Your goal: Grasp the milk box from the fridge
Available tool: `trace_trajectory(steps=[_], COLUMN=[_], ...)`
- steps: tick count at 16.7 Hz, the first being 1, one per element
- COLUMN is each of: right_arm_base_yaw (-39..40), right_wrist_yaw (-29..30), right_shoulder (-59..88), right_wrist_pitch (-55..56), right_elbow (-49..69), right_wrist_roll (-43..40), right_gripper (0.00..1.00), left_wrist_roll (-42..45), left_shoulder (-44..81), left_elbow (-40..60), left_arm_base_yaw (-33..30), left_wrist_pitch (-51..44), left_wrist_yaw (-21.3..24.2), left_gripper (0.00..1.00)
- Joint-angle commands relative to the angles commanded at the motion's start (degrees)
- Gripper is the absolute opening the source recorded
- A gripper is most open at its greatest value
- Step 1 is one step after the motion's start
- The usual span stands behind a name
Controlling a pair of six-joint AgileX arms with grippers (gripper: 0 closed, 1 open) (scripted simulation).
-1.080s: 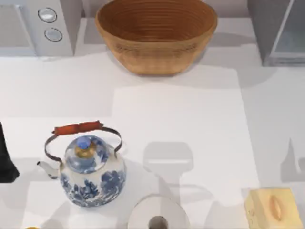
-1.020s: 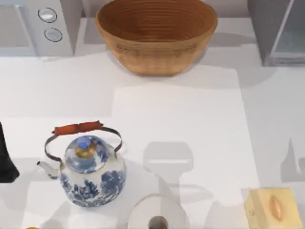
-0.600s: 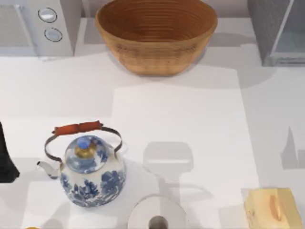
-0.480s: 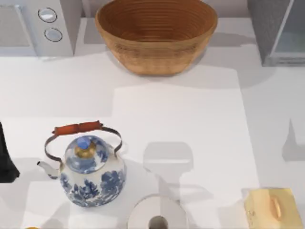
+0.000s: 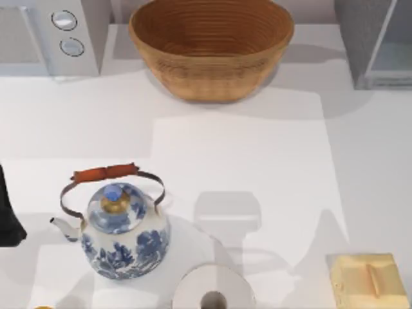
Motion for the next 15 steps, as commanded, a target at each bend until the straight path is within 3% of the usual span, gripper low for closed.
trace_trajectory(steps=[7,15], right_arm_base_yaw=[-5.94,-5.11], right_wrist_yaw=[-4.41,-4.67], right_shoulder=[30.77,36.72], right_wrist_pitch=[27.06,32.02], right_elbow=[0.50,0.36], right_wrist_roll=[2.50,3.26], right_gripper=[1.00,1.00], left_wrist_roll=[0.00,0.00], left_shoulder=[0.00,0.00], left_elbow=[0.00,0.00], left_arm_base_yaw=[0.00,0.00], left_wrist_pitch=[0.00,0.00], left_wrist_yaw=[0.00,0.00], left_gripper=[1.00,1.00])
